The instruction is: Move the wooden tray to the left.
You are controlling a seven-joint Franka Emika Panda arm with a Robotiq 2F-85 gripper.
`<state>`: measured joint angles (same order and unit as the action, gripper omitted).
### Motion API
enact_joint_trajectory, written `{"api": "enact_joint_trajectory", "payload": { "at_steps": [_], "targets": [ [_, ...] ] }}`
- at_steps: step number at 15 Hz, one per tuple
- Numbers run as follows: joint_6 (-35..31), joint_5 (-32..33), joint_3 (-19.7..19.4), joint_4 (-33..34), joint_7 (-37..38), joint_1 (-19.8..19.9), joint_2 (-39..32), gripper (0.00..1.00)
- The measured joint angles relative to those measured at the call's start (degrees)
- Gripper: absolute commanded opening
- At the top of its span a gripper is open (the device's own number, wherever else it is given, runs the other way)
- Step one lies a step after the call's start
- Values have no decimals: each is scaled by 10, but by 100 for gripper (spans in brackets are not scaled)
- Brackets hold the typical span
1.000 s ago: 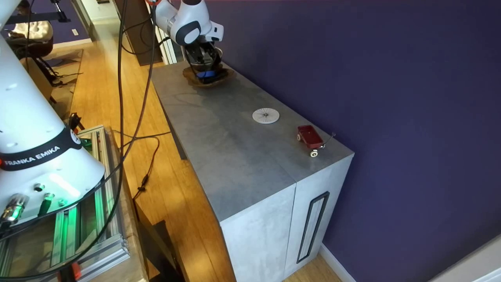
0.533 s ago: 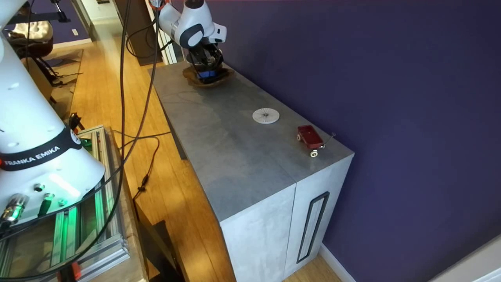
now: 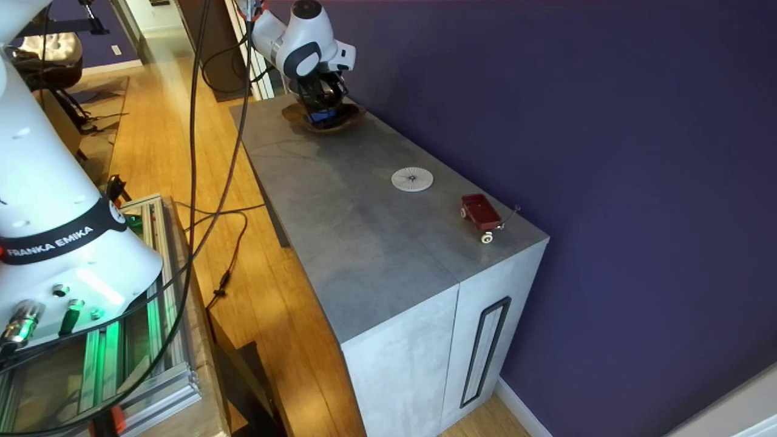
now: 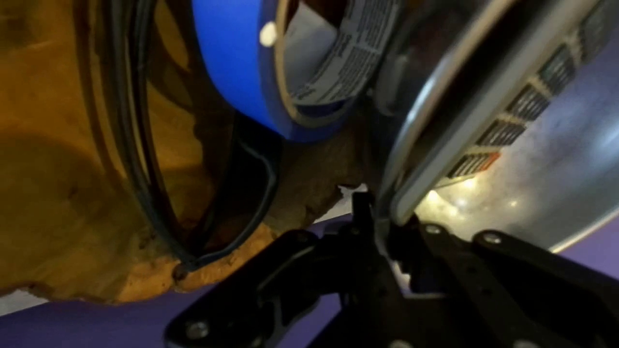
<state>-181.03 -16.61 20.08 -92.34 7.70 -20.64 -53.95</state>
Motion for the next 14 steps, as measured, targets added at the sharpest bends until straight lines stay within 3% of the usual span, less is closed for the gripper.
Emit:
{"api": "enact_joint_trajectory", "payload": {
  "at_steps": [6, 14],
  "targets": [
    [3, -10, 15, -30, 26, 25, 24, 2],
    [0, -23, 28, -252, 57, 84, 191, 2]
  ]
}}
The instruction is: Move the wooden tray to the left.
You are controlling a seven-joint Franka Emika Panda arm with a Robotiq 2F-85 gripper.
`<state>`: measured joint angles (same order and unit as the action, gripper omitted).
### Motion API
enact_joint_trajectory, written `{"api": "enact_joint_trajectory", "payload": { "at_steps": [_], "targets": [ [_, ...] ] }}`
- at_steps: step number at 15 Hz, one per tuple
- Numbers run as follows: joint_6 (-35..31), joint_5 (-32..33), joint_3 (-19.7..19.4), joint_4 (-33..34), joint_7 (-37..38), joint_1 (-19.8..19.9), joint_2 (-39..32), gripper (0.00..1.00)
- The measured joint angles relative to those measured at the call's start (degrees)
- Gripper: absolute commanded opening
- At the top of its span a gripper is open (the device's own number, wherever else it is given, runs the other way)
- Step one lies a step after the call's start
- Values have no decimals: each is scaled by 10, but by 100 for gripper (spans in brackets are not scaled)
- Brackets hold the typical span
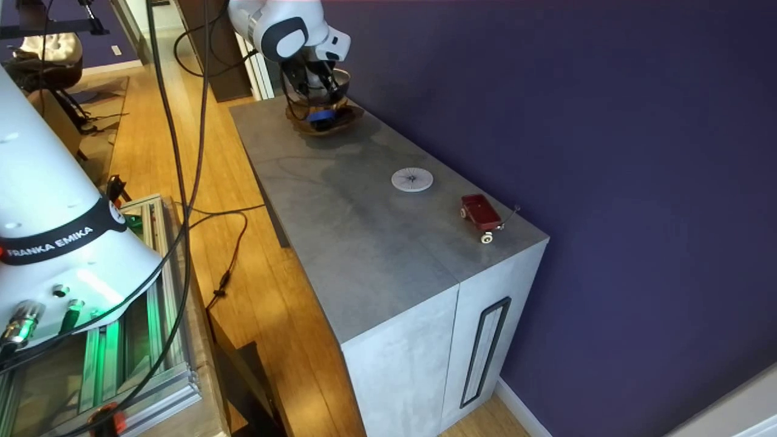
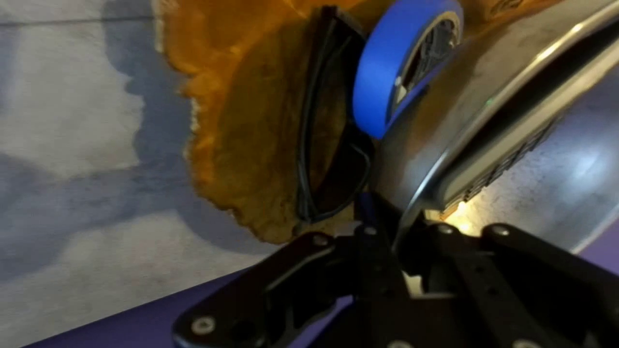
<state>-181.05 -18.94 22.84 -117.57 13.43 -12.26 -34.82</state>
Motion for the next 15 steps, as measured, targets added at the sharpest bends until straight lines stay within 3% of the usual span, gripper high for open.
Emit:
{"api": "enact_joint_trajectory", "payload": {
  "at_steps": [2, 5, 9, 12, 15],
  "targets": [
    [-13, -24, 11, -62, 14, 23, 46, 2],
    [-45, -64, 65, -142, 19, 88, 94, 7],
    [-43, -58, 56, -133, 19, 78, 80, 2],
    [-56, -57, 25, -148, 22, 66, 85, 2],
    [-110, -76, 38, -200, 24, 125, 111, 2]
  ]
}}
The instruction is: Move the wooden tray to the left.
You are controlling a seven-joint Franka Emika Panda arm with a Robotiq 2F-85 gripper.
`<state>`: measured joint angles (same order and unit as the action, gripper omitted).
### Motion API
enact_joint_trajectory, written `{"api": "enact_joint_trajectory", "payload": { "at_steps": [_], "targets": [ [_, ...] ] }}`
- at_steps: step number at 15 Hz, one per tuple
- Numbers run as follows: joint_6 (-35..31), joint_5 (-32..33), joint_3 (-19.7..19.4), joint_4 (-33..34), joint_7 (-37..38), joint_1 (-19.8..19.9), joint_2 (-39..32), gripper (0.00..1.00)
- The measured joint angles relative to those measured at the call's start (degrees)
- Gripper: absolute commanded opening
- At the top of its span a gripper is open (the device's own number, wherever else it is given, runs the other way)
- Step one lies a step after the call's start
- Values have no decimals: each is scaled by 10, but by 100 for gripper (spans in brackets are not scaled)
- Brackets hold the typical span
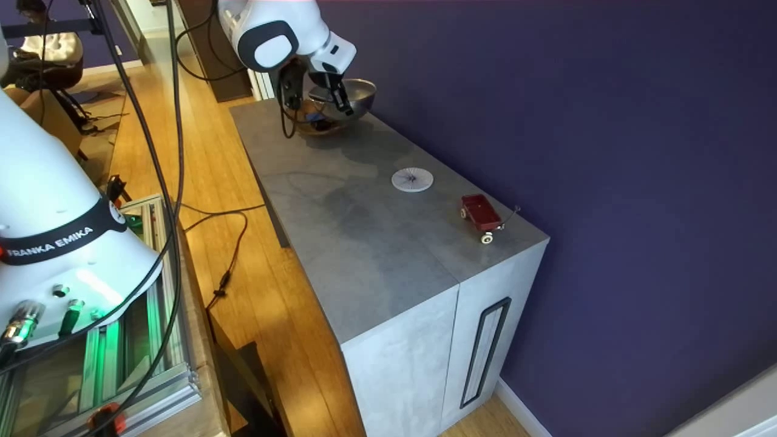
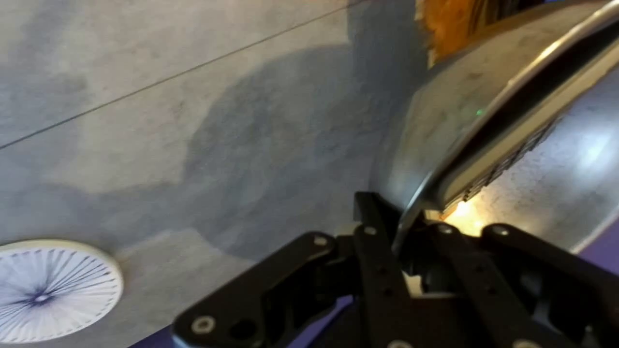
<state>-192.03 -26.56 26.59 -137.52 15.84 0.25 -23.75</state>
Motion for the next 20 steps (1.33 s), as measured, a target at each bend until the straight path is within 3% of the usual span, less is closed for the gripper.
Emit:
{"api": "enact_joint_trajectory", "payload": {
  "at_steps": [6, 9, 12, 16, 20],
  "targets": [
    [-33, -31, 39, -156, 37, 145, 96, 2],
    [-34, -42, 84, -218, 85, 240, 122, 2],
    [-43, -84, 132, -216, 94, 320, 105, 2],
    [-103, -117, 215, -214, 109, 438, 53, 7],
    [-114, -116, 223, -212, 103, 458, 30, 2]
  ]
}}
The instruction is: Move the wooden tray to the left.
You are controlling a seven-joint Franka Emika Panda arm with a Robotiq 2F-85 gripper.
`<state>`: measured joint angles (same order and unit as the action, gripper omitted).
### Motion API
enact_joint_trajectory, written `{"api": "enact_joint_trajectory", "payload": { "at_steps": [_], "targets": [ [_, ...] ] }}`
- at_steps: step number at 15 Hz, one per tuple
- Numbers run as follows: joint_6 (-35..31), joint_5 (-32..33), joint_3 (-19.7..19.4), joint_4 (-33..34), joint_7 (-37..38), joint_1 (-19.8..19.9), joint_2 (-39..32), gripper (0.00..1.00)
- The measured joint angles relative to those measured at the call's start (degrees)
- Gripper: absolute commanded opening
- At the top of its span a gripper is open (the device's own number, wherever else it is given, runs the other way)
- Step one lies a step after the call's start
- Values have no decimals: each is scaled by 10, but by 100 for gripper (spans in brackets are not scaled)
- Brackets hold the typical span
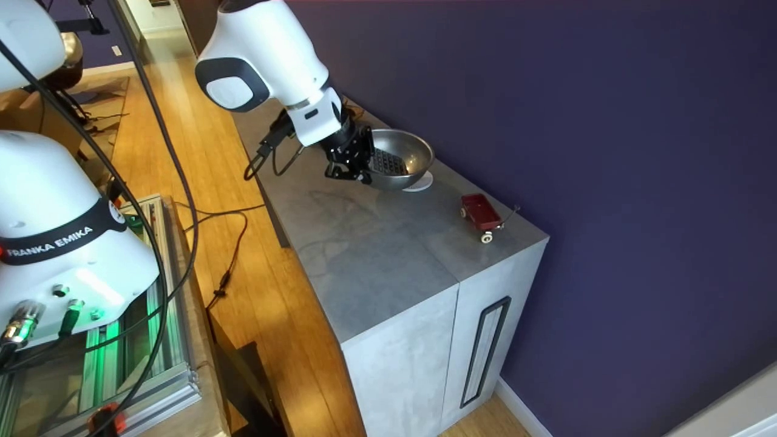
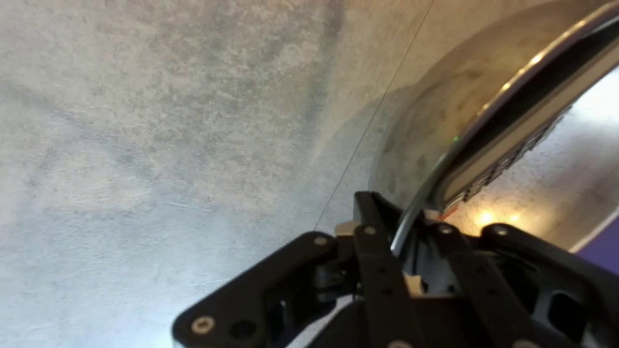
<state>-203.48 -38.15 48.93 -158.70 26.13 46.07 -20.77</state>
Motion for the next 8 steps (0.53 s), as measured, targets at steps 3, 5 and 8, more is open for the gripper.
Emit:
{"api": "enact_joint_trajectory", "payload": {
  "at_steps": [3, 5, 8],
  "targets": [
    [-2, 2, -17, 2, -70, 0, 0, 2],
    [-11, 1, -34, 3, -117, 8, 1, 2],
    [-19, 1, -57, 3, -176, 30, 1, 2]
  ]
}}
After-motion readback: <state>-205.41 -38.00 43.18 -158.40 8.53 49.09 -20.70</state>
